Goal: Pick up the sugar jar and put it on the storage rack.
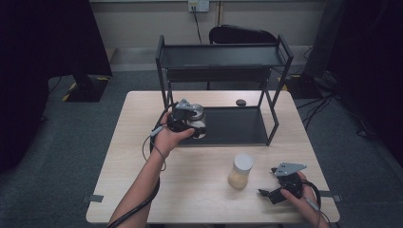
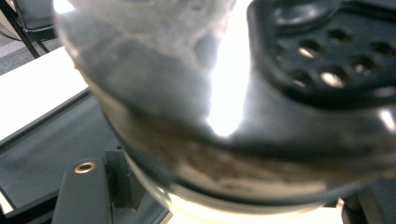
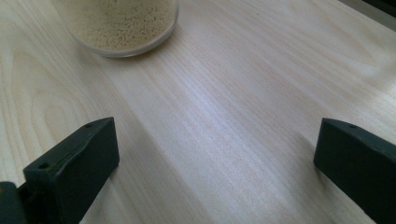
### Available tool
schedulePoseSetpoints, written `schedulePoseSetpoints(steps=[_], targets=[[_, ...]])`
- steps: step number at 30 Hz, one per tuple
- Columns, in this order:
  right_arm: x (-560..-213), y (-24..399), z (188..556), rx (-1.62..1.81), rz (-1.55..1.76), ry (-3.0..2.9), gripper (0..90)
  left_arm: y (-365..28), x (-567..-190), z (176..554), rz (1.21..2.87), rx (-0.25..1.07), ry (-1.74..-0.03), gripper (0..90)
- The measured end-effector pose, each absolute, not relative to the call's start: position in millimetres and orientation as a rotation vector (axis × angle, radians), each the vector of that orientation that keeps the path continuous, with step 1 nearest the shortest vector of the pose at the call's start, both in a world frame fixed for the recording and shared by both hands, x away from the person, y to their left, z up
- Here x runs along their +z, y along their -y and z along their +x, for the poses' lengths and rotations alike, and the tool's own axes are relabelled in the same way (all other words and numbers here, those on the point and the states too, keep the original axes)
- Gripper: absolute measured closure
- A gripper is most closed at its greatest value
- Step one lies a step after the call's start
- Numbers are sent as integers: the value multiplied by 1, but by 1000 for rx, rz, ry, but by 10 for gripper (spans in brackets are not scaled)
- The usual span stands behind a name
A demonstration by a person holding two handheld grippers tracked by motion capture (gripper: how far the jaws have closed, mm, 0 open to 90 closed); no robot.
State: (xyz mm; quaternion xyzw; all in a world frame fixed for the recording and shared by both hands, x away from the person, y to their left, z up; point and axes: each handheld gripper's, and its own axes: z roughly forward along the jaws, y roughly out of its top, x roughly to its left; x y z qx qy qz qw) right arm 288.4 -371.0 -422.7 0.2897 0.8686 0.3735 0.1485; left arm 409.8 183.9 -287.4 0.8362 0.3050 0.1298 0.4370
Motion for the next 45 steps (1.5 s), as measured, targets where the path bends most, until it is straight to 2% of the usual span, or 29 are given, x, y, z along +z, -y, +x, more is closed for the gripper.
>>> schedulePoseSetpoints(steps=[20, 45], targets=[[-423, 371, 288, 1074, 833, -2498, 0, -173, -242, 420, 2117, 359, -739, 302], [-423, 371, 288, 1077, 835, -2496, 0, -164, -198, 437, 2133, 319, -731, 301]])
